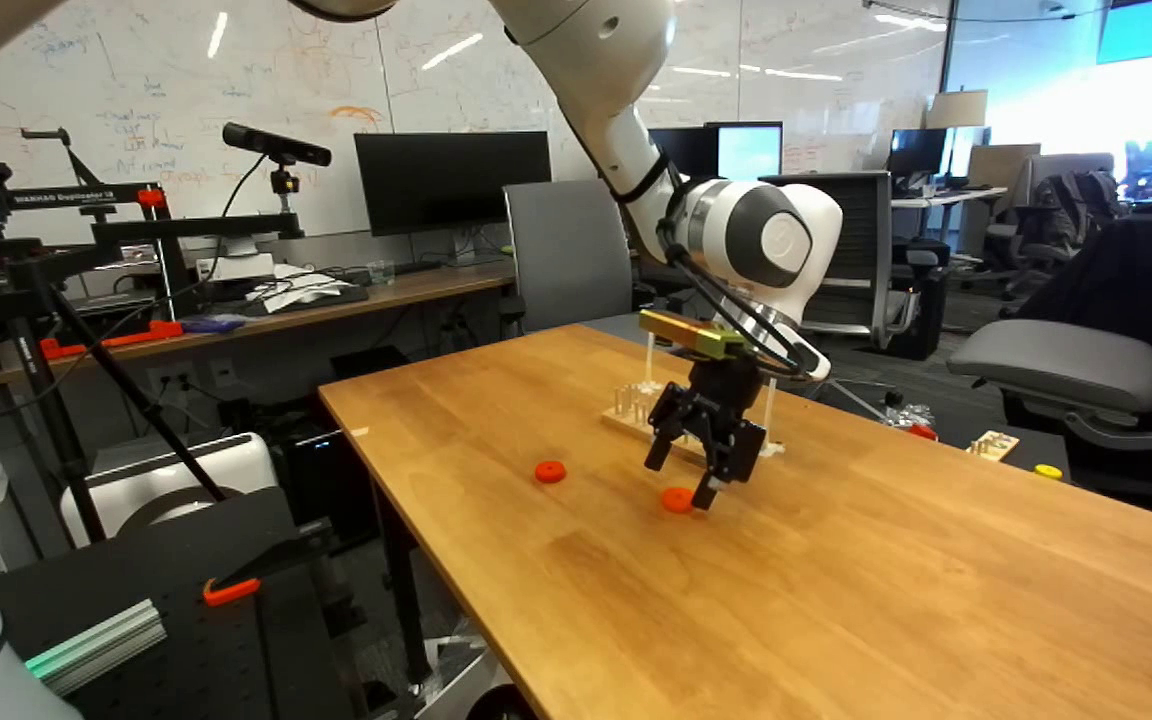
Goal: Put the orange ring on the wooden object
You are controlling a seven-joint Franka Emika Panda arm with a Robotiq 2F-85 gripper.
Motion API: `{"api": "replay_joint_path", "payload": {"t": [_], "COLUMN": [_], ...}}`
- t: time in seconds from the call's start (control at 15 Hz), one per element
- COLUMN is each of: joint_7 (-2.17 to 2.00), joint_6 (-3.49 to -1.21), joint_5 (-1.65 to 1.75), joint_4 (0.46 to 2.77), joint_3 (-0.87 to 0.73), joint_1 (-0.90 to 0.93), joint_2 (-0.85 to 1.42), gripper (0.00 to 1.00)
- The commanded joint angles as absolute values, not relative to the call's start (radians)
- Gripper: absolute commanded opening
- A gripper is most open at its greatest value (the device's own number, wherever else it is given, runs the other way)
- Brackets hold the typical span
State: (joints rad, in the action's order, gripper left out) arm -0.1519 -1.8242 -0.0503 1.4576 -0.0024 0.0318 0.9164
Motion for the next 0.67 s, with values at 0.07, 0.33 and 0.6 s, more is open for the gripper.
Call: {"api": "replay_joint_path", "payload": {"t": [0.07, 0.33, 0.6], "joint_7": [-0.15, -0.155, -0.165], "joint_6": [-1.774, -1.746, -1.709], "joint_5": [-0.068, -0.065, -0.059], "joint_4": [1.391, 1.346, 1.294], "joint_3": [0.0, -0.002, -0.006], "joint_1": [0.021, 0.021, 0.027], "joint_2": [0.947, 0.98, 1.029], "gripper": [1.0, 1.0, 1.0]}}
